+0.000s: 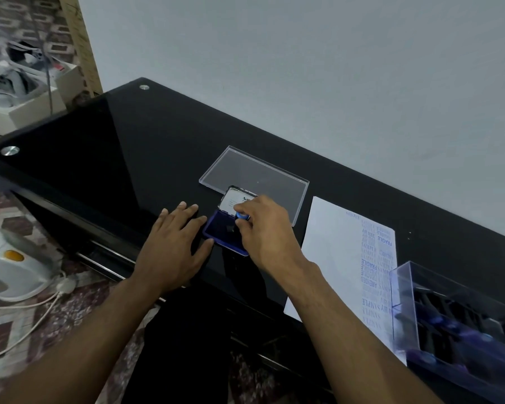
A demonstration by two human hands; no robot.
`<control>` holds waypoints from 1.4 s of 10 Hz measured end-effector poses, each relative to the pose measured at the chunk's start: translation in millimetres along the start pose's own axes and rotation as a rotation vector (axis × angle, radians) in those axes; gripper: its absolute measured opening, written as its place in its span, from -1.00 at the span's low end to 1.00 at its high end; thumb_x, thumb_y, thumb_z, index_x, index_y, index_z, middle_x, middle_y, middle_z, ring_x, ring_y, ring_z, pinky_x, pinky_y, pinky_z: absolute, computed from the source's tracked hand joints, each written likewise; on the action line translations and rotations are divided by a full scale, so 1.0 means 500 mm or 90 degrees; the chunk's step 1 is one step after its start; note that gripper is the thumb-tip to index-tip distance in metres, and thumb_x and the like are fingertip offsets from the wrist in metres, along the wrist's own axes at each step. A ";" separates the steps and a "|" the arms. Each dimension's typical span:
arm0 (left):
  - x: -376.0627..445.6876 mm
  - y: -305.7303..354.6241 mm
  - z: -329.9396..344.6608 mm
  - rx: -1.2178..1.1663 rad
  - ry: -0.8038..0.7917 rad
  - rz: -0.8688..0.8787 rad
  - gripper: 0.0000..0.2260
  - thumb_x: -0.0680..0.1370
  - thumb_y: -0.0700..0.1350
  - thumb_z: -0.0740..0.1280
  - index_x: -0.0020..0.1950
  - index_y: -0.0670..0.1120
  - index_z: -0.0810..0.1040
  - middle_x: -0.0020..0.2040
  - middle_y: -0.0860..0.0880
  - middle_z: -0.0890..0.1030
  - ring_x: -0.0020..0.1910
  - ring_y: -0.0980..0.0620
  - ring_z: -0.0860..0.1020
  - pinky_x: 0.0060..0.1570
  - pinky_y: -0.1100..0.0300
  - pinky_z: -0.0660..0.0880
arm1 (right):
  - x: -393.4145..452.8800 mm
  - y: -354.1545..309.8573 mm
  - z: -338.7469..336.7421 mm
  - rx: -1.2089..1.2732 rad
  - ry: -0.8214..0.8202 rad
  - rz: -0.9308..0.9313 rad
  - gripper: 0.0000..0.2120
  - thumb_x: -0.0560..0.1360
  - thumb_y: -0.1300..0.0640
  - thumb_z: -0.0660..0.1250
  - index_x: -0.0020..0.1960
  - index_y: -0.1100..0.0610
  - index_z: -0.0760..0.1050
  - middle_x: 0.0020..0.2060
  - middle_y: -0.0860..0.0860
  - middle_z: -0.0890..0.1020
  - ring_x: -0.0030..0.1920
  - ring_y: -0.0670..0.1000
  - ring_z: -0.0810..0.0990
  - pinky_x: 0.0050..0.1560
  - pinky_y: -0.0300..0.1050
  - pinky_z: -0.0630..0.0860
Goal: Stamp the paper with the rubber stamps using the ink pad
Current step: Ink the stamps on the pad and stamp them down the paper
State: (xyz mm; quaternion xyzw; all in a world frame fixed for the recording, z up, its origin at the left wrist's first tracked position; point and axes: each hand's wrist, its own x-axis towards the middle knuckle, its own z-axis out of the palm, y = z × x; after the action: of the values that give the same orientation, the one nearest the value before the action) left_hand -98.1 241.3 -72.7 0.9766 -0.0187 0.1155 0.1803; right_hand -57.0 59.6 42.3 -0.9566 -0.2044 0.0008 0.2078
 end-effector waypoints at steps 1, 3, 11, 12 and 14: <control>0.001 -0.001 0.002 0.005 0.004 0.000 -0.41 0.58 0.28 0.06 0.44 -0.05 0.47 0.51 -0.10 0.40 0.57 -0.08 0.22 0.55 -0.16 0.12 | 0.004 -0.001 0.008 -0.014 -0.034 0.000 -0.73 0.60 0.17 0.30 0.27 0.10 0.57 0.22 0.04 0.57 0.17 0.02 0.56 0.17 -0.26 0.43; -0.001 -0.003 0.007 0.016 0.017 0.001 -0.41 0.59 0.28 0.05 0.44 -0.04 0.47 0.51 -0.09 0.39 0.57 -0.07 0.22 0.55 -0.14 0.11 | 0.002 0.001 0.018 -0.005 -0.041 -0.001 -0.72 0.59 0.16 0.30 0.29 0.09 0.56 0.21 0.03 0.57 0.17 0.00 0.54 0.11 -0.35 0.32; 0.000 -0.002 0.009 0.031 0.014 -0.005 -0.41 0.58 0.28 0.04 0.45 -0.03 0.45 0.52 -0.10 0.38 0.58 -0.06 0.20 0.56 -0.14 0.10 | -0.006 0.010 0.021 0.042 0.035 -0.035 -0.74 0.55 0.17 0.36 0.23 0.11 0.61 0.10 0.05 0.61 0.08 0.00 0.58 0.15 -0.17 0.54; 0.001 0.000 0.009 0.032 0.017 -0.005 -0.41 0.58 0.28 0.05 0.45 -0.04 0.46 0.52 -0.10 0.39 0.58 -0.07 0.21 0.56 -0.14 0.10 | -0.004 0.012 0.020 0.015 0.024 -0.040 -0.74 0.58 0.15 0.32 0.26 0.11 0.59 0.13 0.07 0.61 0.12 0.00 0.57 0.13 -0.26 0.42; 0.001 0.000 0.008 0.038 0.009 -0.009 -0.41 0.58 0.29 0.04 0.46 -0.02 0.44 0.53 -0.08 0.37 0.58 -0.05 0.19 0.56 -0.12 0.09 | -0.008 0.012 0.019 0.032 0.038 -0.040 -0.74 0.56 0.17 0.36 0.24 0.11 0.60 0.10 0.06 0.61 0.10 -0.01 0.57 0.18 -0.18 0.49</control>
State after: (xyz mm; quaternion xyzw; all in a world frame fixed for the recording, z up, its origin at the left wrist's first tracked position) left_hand -96.6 239.8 -76.2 0.9808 -0.0075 0.1214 0.1522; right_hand -59.0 56.8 30.8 -0.9437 -0.2279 -0.0293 0.2380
